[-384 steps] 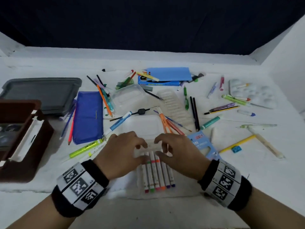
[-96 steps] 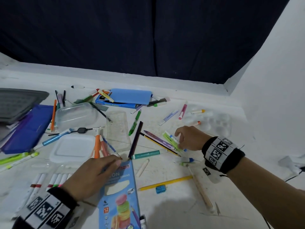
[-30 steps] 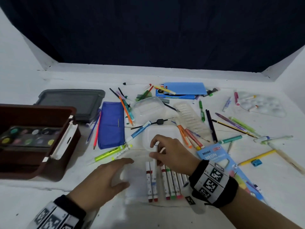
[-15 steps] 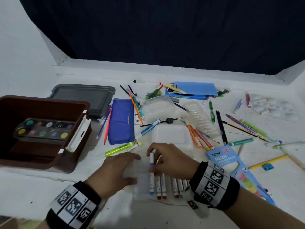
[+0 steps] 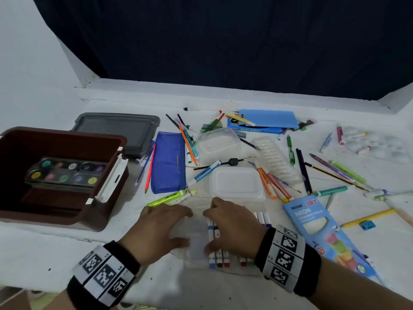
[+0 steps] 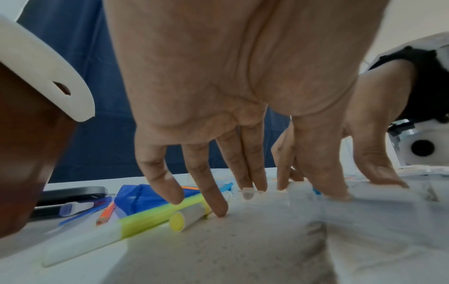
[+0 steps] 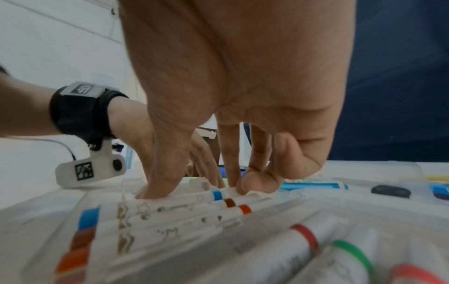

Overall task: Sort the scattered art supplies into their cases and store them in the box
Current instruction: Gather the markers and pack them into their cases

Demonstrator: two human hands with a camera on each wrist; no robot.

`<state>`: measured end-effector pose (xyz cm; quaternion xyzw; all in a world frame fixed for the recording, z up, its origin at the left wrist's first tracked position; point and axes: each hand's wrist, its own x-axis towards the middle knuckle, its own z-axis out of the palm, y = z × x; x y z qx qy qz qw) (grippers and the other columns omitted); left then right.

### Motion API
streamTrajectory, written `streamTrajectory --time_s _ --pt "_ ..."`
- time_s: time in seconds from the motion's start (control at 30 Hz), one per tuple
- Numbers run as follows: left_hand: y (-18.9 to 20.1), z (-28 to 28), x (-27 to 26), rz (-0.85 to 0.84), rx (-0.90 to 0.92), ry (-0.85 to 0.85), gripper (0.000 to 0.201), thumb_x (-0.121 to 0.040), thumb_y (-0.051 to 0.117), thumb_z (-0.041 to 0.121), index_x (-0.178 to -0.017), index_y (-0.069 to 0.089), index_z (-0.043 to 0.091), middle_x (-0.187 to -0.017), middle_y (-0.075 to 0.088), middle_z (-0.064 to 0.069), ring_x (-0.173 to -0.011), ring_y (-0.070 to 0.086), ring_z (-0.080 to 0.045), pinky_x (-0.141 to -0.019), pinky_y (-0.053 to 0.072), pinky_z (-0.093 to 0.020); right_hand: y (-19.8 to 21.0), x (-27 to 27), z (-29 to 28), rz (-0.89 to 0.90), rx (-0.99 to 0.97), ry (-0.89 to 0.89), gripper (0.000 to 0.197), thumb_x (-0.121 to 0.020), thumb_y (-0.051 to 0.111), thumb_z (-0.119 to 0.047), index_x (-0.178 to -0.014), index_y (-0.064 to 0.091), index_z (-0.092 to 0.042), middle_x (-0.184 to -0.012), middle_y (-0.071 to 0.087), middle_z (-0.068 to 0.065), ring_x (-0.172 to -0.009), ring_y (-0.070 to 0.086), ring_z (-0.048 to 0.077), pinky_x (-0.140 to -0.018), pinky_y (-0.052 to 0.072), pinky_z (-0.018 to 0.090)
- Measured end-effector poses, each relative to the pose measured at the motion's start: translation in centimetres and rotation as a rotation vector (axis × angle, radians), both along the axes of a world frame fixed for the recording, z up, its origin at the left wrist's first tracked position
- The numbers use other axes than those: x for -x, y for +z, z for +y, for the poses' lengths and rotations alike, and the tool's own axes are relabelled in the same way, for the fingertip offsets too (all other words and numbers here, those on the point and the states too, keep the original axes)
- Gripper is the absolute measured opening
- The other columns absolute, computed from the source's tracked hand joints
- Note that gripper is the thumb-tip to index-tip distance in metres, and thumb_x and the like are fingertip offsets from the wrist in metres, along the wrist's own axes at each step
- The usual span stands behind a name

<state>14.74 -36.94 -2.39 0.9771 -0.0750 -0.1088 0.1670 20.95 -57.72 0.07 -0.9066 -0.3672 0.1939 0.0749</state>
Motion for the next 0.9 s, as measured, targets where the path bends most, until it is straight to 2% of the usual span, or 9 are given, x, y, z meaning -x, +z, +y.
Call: streamTrajectory --time_s 0.07,0.17,0.37,0.53,0.67,0.8,0.9 --pt "0.3 -0.1 0.0 -0.004 -0.020 -0.003 0.061 -0.085 0.061 0.065 -0.140 0.041 0.047 -0.143 0.040 0.031 -0.136 0.033 0.001 -0.106 0.019 -0.026 0.1 0.4 0.4 -0.047 0.042 0.021 0.064 -0.072 0.077 -0.058 -0.113 0.057 -0.014 -0.109 0.048 0.003 -0.096 0.051 0.024 -0.068 0.039 0.035" --pt "0.3 0.0 -0.2 -0.010 -0.021 0.001 0.058 -0.082 0.063 0.066 -0.134 0.044 0.048 -0.138 0.044 0.032 -0.132 0.037 0.001 -0.100 0.022 -0.029 0.3 0.4 1.0 -0.081 0.076 0.036 0.065 -0.069 0.080 -0.056 -0.109 0.053 -0.012 -0.110 0.048 0.006 -0.097 0.053 0.028 -0.065 0.034 0.035" --pt "1.2 -0.7 -0.4 0.010 -0.100 -0.033 0.054 -0.084 0.061 0.058 -0.132 0.041 0.044 -0.137 0.042 0.026 -0.131 0.038 -0.003 -0.102 0.025 -0.032 0.0 -0.2 1.0 -0.113 0.089 0.014 0.075 -0.059 0.080 -0.067 -0.105 0.053 -0.014 -0.108 0.047 0.003 -0.096 0.048 0.024 -0.064 0.035 0.034" --pt "1.6 -1.4 -0.7 0.039 -0.138 -0.041 0.056 -0.080 0.059 0.056 -0.131 0.039 0.043 -0.132 0.042 0.021 -0.126 0.041 -0.008 -0.098 0.024 -0.035 -0.4 -0.5 0.6 -0.089 0.071 -0.011 0.082 -0.058 0.076 -0.073 -0.114 0.054 -0.018 -0.109 0.048 0.003 -0.099 0.047 0.023 -0.067 0.036 0.034" --pt "1.8 -0.9 -0.5 0.033 -0.131 -0.030 0.051 -0.077 0.061 0.055 -0.123 0.042 0.044 -0.127 0.043 0.023 -0.124 0.040 -0.004 -0.096 0.025 -0.033 -0.8 0.0 0.3 -0.117 0.043 0.006 0.081 -0.064 0.069 -0.076 -0.119 0.054 -0.019 -0.108 0.048 0.003 -0.099 0.047 0.024 -0.070 0.039 0.036" --pt "1.2 -0.2 -0.1 0.020 -0.080 -0.009 0.046 -0.073 0.063 0.056 -0.115 0.046 0.045 -0.119 0.042 0.026 -0.117 0.041 0.002 -0.091 0.026 -0.032 -0.7 0.2 0.9 -0.107 0.042 0.007 0.079 -0.066 0.071 -0.072 -0.121 0.052 -0.018 -0.112 0.047 0.005 -0.105 0.045 0.027 -0.073 0.037 0.038" --pt "1.0 0.1 -0.1 0.013 -0.052 0.006 0.046 -0.071 0.065 0.056 -0.112 0.047 0.045 -0.117 0.043 0.028 -0.115 0.040 0.006 -0.089 0.026 -0.032 -0.7 0.1 0.9 -0.106 0.038 0.002 0.079 -0.067 0.071 -0.071 -0.121 0.052 -0.017 -0.115 0.047 0.007 -0.107 0.045 0.028 -0.078 0.040 0.041"
